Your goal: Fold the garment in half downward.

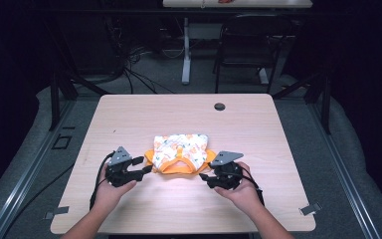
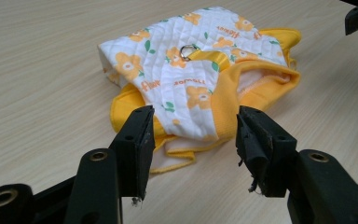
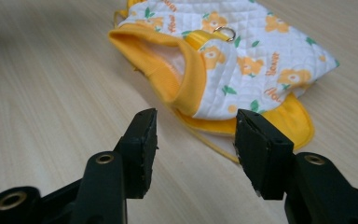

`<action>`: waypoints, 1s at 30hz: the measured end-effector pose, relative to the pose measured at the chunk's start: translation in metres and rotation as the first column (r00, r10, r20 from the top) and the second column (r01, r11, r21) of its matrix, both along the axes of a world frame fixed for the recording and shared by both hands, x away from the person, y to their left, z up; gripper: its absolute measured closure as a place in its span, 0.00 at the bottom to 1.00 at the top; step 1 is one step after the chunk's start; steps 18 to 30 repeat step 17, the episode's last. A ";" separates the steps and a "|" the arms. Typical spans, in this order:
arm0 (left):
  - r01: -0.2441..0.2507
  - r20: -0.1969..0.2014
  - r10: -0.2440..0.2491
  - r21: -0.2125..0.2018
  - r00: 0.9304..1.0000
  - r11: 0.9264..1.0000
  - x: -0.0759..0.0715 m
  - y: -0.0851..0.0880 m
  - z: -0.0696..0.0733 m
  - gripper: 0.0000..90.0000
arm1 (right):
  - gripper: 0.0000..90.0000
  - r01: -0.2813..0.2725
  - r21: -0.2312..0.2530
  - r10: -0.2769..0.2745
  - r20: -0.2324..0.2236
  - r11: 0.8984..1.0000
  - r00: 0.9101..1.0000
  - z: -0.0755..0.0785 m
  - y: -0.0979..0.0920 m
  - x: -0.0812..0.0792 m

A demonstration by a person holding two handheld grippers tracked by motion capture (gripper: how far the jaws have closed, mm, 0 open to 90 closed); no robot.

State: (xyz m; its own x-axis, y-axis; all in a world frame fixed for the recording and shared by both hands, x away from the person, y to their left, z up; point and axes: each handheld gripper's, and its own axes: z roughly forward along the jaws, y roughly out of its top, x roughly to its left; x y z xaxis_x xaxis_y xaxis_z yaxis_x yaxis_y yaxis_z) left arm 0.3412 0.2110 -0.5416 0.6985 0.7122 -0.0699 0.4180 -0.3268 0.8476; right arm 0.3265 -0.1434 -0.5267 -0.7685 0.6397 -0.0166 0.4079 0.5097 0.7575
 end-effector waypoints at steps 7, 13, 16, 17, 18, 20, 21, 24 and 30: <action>0.012 -0.014 -0.011 0.034 1.000 0.999 -0.015 0.010 -0.007 0.50 | 0.51 -0.018 -0.033 0.018 -0.009 0.999 1.000 -0.010 -0.004 -0.013; 0.043 -0.018 -0.042 0.068 0.999 0.997 -0.024 0.010 -0.019 0.49 | 0.48 -0.018 -0.055 0.020 0.030 0.998 0.999 -0.023 -0.005 -0.020; 0.052 -0.007 -0.052 0.074 0.999 0.996 -0.026 0.007 -0.021 0.48 | 0.48 -0.016 -0.062 0.019 0.036 0.998 0.999 -0.028 -0.004 -0.022; 0.056 -0.008 -0.055 0.074 0.998 0.996 -0.026 0.006 -0.022 0.47 | 0.48 -0.013 -0.069 0.016 0.044 0.998 0.999 -0.030 -0.002 -0.022; 0.056 -0.008 -0.055 0.074 0.998 0.996 -0.026 0.006 -0.022 0.47 | 0.48 -0.013 -0.069 0.016 0.044 0.998 0.999 -0.030 -0.002 -0.022; 0.056 -0.008 -0.055 0.074 0.998 0.996 -0.026 0.006 -0.022 0.47 | 0.48 -0.013 -0.069 0.016 0.044 0.998 0.999 -0.030 -0.002 -0.022; 0.056 -0.008 -0.055 0.074 0.998 0.996 -0.026 0.006 -0.022 0.47 | 0.48 -0.013 -0.069 0.016 0.044 0.998 0.999 -0.030 -0.002 -0.022; 0.056 -0.008 -0.055 0.074 0.998 0.996 -0.026 0.006 -0.022 0.47 | 0.48 -0.013 -0.069 0.016 0.044 0.998 0.999 -0.030 -0.002 -0.022; 0.056 -0.008 -0.055 0.074 0.998 0.996 -0.026 0.006 -0.022 0.47 | 0.48 -0.013 -0.069 0.016 0.044 0.998 0.999 -0.030 -0.002 -0.022</action>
